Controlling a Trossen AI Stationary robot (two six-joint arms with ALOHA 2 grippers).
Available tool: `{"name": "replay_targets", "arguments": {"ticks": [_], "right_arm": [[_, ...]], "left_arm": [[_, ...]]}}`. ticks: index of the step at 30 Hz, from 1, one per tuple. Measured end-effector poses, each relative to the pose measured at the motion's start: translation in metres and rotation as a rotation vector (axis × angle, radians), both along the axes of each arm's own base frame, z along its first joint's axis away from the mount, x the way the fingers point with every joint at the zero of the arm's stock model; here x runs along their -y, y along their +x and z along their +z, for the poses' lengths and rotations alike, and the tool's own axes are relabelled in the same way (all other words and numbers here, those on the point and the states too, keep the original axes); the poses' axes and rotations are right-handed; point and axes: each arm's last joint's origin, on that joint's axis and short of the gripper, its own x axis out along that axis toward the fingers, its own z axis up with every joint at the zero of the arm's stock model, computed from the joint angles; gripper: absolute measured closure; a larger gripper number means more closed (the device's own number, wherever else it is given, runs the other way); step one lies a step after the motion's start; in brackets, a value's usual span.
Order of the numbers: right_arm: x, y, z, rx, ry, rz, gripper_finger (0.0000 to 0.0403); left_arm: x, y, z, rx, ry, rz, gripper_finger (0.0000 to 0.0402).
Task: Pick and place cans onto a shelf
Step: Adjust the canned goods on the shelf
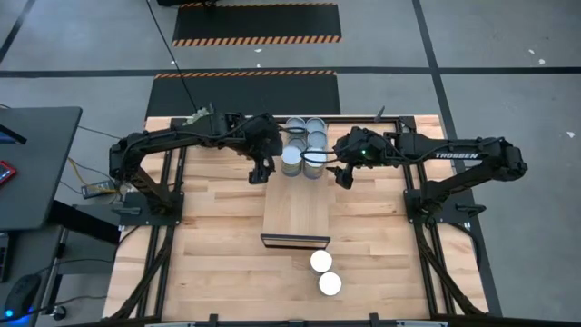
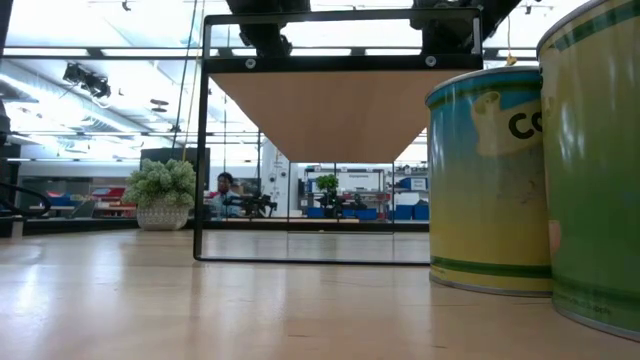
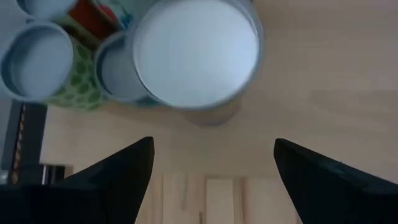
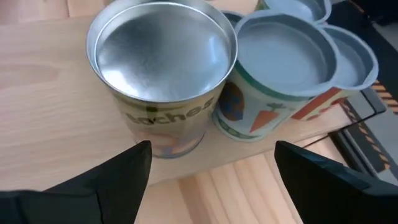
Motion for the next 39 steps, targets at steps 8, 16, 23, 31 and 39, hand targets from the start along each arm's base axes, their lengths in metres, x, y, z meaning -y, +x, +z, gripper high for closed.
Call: {"name": "replay_targets", "arguments": {"ticks": [8, 16, 23, 31, 39], "right_arm": [[-0.001, -0.001, -0.001, 0.0, 0.039, -0.004, 0.0055], [-0.003, -0.001, -0.001, 0.0, 0.046, 0.011, 0.0055], [-0.005, -0.001, -0.001, -0.002, 0.046, 0.022, 0.0055], [-0.008, 0.0, 0.0, 0.005, 0.044, 0.032, 0.0055], [-0.008, 0.0, 0.0, 0.006, 0.044, 0.03, 0.0055]], "left_arm": [[0.011, 0.005, 0.0, 0.028, -0.059, -0.069, 0.0065], [0.03, 0.007, -0.001, 0.02, -0.085, -0.091, 0.0065], [0.043, 0.002, 0.008, 0.008, -0.032, -0.125, 0.0065], [0.009, 0.001, 0.008, 0.017, 0.072, 0.0, 0.0065], [-0.005, 0.007, 0.012, 0.138, -0.026, -0.024, 0.0065]]}}
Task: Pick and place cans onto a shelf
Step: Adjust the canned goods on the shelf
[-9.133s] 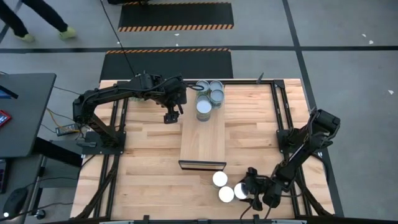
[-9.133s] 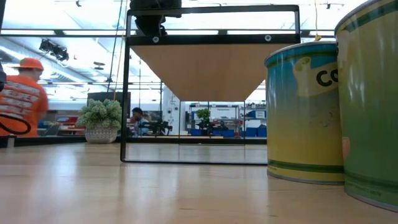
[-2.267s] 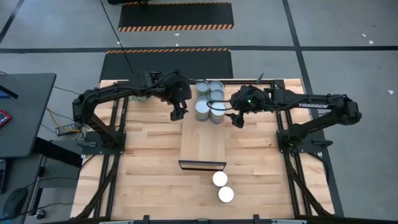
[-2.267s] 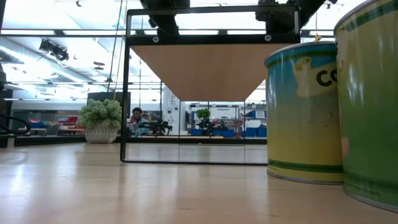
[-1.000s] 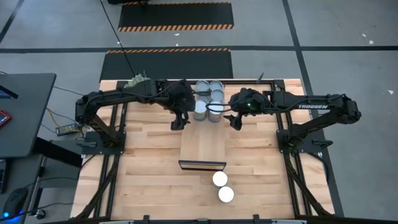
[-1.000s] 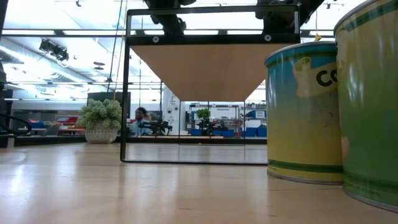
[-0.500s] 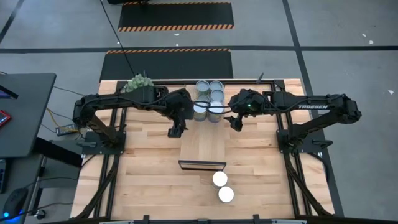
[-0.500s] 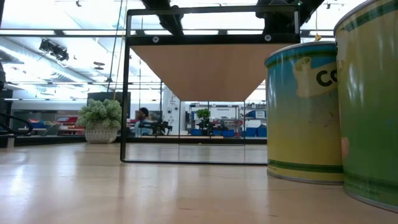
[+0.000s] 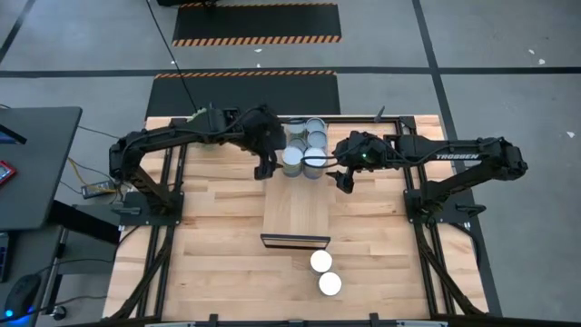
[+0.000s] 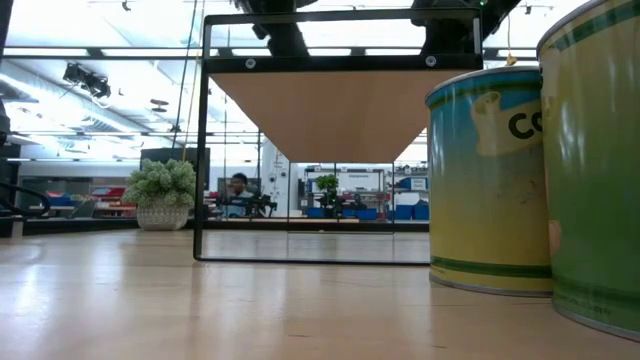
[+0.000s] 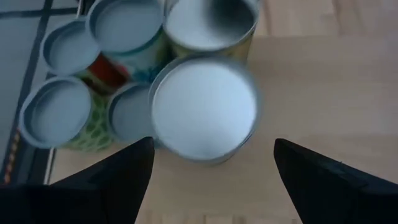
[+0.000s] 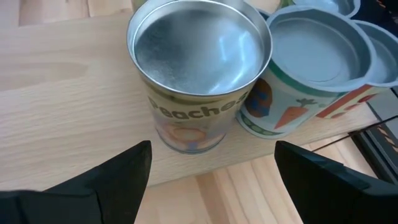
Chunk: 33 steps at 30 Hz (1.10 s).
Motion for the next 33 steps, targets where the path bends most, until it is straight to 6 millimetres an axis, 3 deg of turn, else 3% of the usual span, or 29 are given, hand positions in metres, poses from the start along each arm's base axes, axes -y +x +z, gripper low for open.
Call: {"name": "replay_targets", "arguments": {"ticks": [13, 21, 27, 33], "right_arm": [[0.0, 0.0, 0.0, 0.002, 0.002, -0.008, 0.0055], [0.0, 0.0, 0.0, 0.002, -0.003, -0.003, 0.0055], [0.0, 0.001, 0.001, 0.015, -0.004, -0.003, 0.0055], [0.0, 0.001, 0.001, 0.017, 0.003, -0.01, 0.0055]], "left_arm": [[0.031, 0.003, -0.002, -0.03, -0.063, -0.036, 0.0065], [0.036, 0.004, -0.002, -0.028, -0.024, -0.057, 0.0065], [0.031, 0.007, 0.001, 0.004, 0.073, -0.047, 0.0065], [0.033, 0.007, 0.003, -0.036, 0.248, -0.153, 0.0065]]}}
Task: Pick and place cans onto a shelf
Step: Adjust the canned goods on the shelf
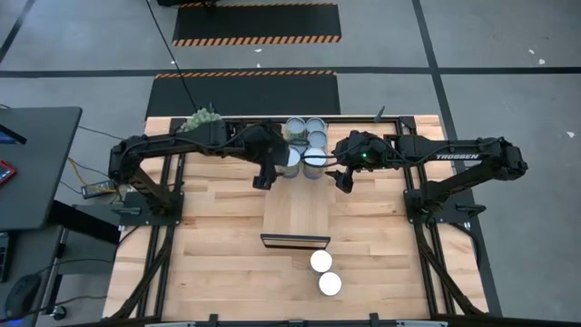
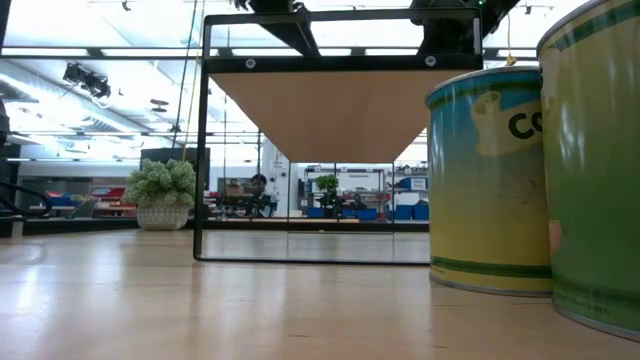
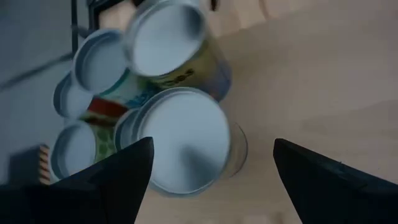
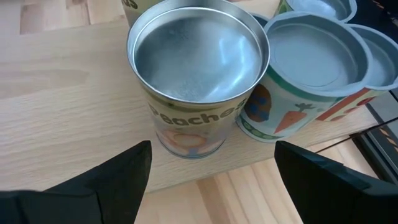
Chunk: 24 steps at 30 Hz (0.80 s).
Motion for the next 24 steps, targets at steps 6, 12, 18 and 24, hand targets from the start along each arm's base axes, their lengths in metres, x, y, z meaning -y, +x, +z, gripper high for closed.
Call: {"name": "replay_targets", "arguments": {"ticks": [6, 12, 18, 24], "right_arm": [[0.0, 0.0, 0.0, 0.002, 0.002, -0.002, 0.0055], [0.0, 0.001, 0.001, 0.015, 0.009, -0.01, 0.0055], [0.0, 0.001, 0.001, 0.021, 0.009, -0.01, 0.0055], [0.0, 0.001, 0.001, 0.021, 0.009, -0.009, 0.0055]], "left_arm": [[-0.004, 0.003, -0.005, -0.054, 0.123, -0.08, 0.0065], [-0.009, 0.006, -0.008, -0.013, -0.018, 0.063, 0.0065], [-0.014, 0.001, -0.008, -0.015, -0.118, 0.13, 0.0065], [-0.016, -0.003, -0.01, -0.05, -0.161, 0.139, 0.0065]]}}
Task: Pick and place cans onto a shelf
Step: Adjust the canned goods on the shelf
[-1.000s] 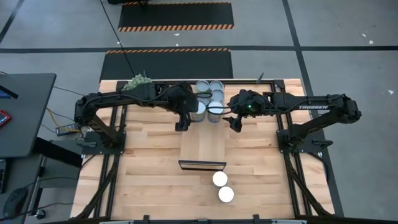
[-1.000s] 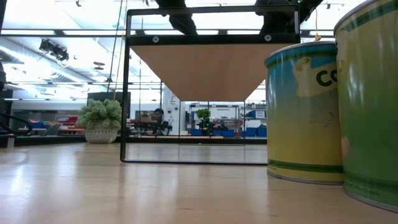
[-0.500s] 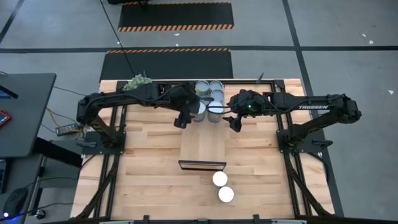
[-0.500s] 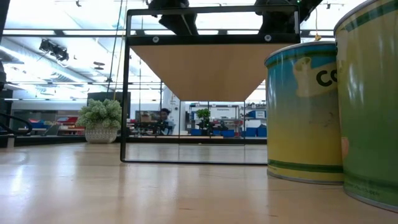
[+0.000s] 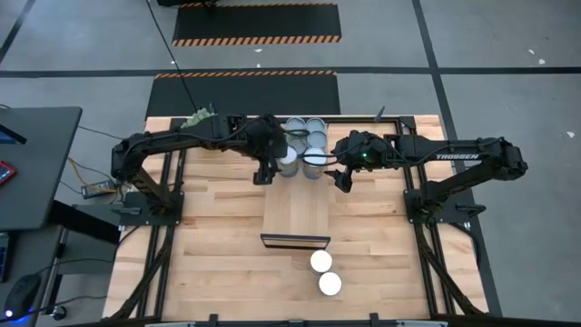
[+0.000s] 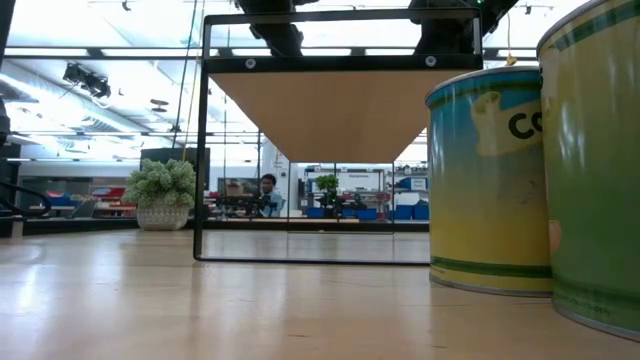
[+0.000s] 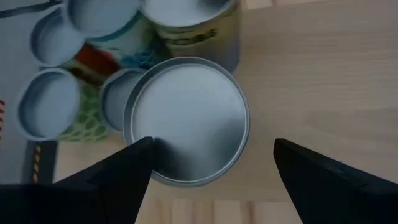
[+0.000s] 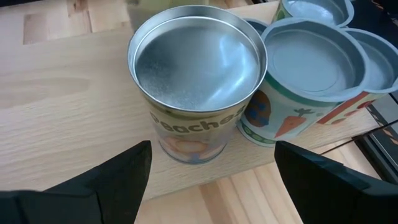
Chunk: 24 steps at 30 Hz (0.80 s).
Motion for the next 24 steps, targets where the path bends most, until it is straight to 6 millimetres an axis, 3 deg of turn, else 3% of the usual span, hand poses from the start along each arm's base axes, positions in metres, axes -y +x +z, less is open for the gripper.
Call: {"name": "replay_targets", "arguments": {"ticks": [14, 19, 24], "right_arm": [[0.0, 0.0, 0.0, 0.004, 0.0, 0.004, 0.0055], [0.0, 0.0, 0.0, 0.004, 0.001, 0.003, 0.0055], [0.0, 0.0, 0.0, 0.006, 0.002, 0.002, 0.0055]], "left_arm": [[0.023, 0.004, 0.001, 0.025, -0.105, 0.047, 0.0065], [0.026, 0.005, 0.005, 0.062, -0.044, 0.024, 0.0065], [0.031, 0.005, 0.006, 0.04, 0.111, -0.112, 0.0065]]}}
